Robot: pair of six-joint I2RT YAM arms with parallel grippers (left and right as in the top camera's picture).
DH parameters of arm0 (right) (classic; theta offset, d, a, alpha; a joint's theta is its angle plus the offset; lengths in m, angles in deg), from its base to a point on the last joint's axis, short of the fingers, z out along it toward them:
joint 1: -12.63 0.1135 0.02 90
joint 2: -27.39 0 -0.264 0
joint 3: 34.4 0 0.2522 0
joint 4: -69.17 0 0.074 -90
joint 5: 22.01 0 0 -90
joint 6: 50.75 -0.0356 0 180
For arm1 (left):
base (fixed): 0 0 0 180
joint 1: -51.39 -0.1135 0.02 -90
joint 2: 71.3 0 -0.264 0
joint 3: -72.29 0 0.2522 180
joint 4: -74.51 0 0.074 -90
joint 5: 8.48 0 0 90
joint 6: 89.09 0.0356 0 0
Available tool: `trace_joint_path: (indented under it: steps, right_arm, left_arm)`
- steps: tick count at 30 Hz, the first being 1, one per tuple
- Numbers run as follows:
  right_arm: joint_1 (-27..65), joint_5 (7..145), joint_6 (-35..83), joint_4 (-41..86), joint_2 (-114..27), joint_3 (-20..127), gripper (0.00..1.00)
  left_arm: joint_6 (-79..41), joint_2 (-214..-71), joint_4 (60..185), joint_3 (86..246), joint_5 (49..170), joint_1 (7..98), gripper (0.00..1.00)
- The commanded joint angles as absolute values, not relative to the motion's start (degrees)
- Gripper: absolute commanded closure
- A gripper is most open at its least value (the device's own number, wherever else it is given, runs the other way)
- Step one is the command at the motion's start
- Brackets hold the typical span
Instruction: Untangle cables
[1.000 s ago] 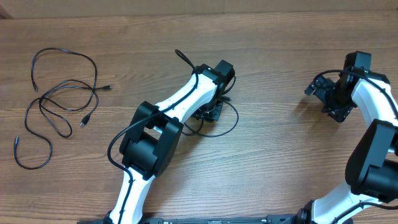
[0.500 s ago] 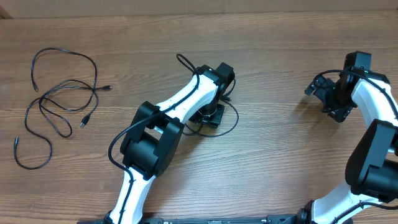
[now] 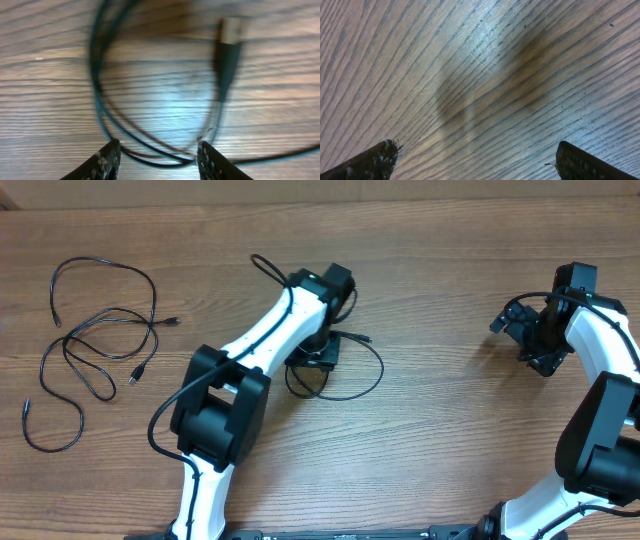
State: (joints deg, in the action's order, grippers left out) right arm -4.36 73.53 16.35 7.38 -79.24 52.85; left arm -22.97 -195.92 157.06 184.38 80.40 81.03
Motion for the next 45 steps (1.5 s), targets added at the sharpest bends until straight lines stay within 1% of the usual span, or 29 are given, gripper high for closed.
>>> trace_joint_path:
  steps: [1,8,10,14,16,17,19,30,37,45]
  right_arm:
    - [-4.54,73.2,16.09,7.6,-79.13,52.63,0.0]
    - [-4.54,73.2,16.09,7.6,-79.13,52.63,0.0]
    - [-4.54,73.2,16.09,7.6,-79.13,52.63,0.0]
    - [-4.54,73.2,16.09,7.6,-79.13,52.63,0.0]
    - [-4.54,73.2,16.09,7.6,-79.13,52.63,0.0]
    - [-4.54,73.2,16.09,7.6,-79.13,52.63,0.0]
    - [-4.54,73.2,16.09,7.6,-79.13,52.63,0.0]
    - [-4.54,73.2,16.09,7.6,-79.13,52.63,0.0]
    - [-4.54,73.2,16.09,7.6,-79.13,52.63,0.0]
    - [-4.54,73.2,16.09,7.6,-79.13,52.63,0.0]
  left_arm:
    - [-23.93,-194.74,157.67,183.46,79.33,79.42,0.5]
    - [-23.97,-194.76,155.16,180.75,75.2,78.76,0.5]
    - [-23.97,-194.76,153.96,179.35,74.98,78.76,0.53]
    - [-24.0,-194.74,150.59,175.61,74.96,78.65,0.65]
    - [-24.0,-194.76,148.8,173.73,74.96,78.46,0.69]
    - [-24.0,-194.76,147.71,172.73,74.98,78.3,0.76]
    - [-23.97,-194.76,146.24,171.24,75.17,78.24,0.96]
    - [-23.97,-192.03,146.05,172.03,76.42,78.26,0.96]
    - [-24.45,-180.29,145.98,174.59,76.4,77.67,0.96]
    - [-25.59,-165.3,145.92,175.37,66.19,74.19,0.96]
